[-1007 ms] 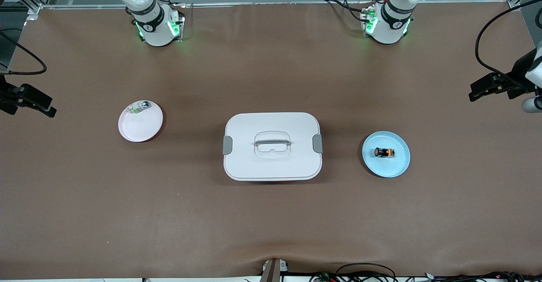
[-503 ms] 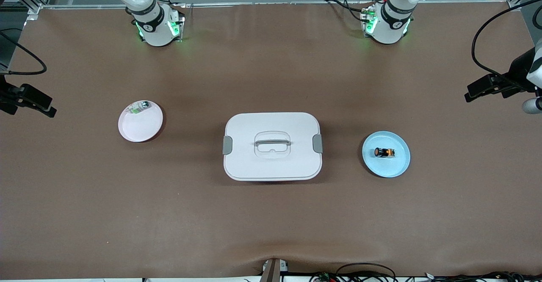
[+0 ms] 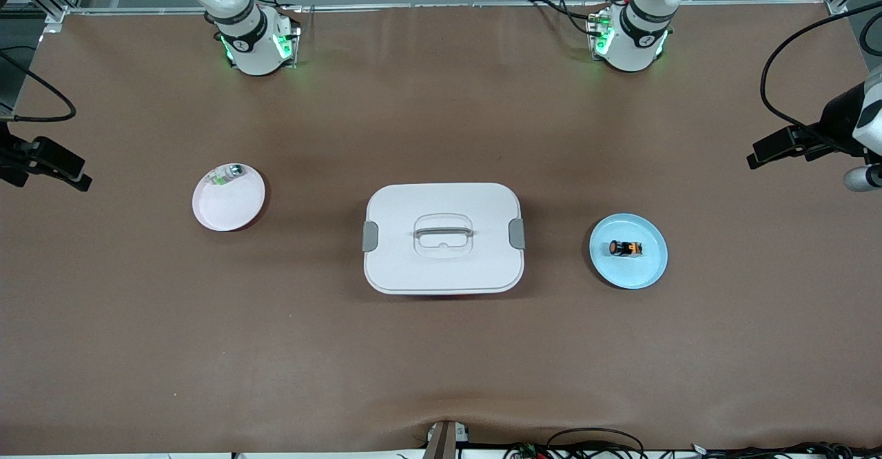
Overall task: Transfer orange switch to right arm and place
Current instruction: 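Move the left gripper toward the orange switch on the blue plate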
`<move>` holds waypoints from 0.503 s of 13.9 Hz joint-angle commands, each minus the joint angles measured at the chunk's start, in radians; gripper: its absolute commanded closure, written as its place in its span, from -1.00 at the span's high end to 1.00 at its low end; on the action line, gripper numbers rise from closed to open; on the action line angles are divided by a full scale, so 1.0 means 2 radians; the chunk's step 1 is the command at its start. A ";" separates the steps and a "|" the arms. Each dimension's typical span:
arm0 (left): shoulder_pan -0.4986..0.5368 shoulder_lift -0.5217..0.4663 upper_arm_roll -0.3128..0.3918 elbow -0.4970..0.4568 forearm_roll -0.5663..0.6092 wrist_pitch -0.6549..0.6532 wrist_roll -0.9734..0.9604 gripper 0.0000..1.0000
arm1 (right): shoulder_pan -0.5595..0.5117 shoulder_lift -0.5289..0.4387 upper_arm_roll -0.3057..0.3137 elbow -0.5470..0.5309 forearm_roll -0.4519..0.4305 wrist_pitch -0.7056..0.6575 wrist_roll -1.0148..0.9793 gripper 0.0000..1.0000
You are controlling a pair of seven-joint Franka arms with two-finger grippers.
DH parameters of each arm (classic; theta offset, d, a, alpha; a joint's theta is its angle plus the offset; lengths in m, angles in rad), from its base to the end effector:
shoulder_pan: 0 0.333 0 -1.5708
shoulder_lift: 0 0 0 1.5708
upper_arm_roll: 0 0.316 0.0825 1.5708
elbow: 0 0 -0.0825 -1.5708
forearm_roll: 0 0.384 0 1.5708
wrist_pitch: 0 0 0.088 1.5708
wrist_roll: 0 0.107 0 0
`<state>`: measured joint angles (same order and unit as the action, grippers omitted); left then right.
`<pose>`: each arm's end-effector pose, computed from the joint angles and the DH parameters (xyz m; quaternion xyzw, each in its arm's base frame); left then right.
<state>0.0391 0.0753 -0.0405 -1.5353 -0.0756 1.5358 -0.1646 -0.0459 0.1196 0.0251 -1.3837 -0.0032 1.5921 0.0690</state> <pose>0.5728 -0.0082 0.5961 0.9952 0.0815 -0.0405 0.0361 0.5941 -0.0137 0.6464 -0.9980 0.0450 -0.0444 0.0010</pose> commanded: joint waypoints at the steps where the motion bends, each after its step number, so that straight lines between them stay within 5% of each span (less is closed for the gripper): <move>1: 0.007 0.024 0.000 -0.002 -0.034 0.000 -0.006 1.00 | 0.001 -0.008 0.000 -0.005 0.005 0.002 0.005 1.00; 7: 0.003 0.034 -0.004 -0.087 -0.037 0.099 0.003 1.00 | 0.001 -0.007 0.001 -0.005 0.005 0.002 0.005 1.00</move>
<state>0.0482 0.1697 -0.0463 -1.6208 -0.1308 1.6582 -0.1639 -0.0459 0.1196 0.0256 -1.3837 -0.0032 1.5927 0.0690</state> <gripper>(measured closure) 0.000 0.000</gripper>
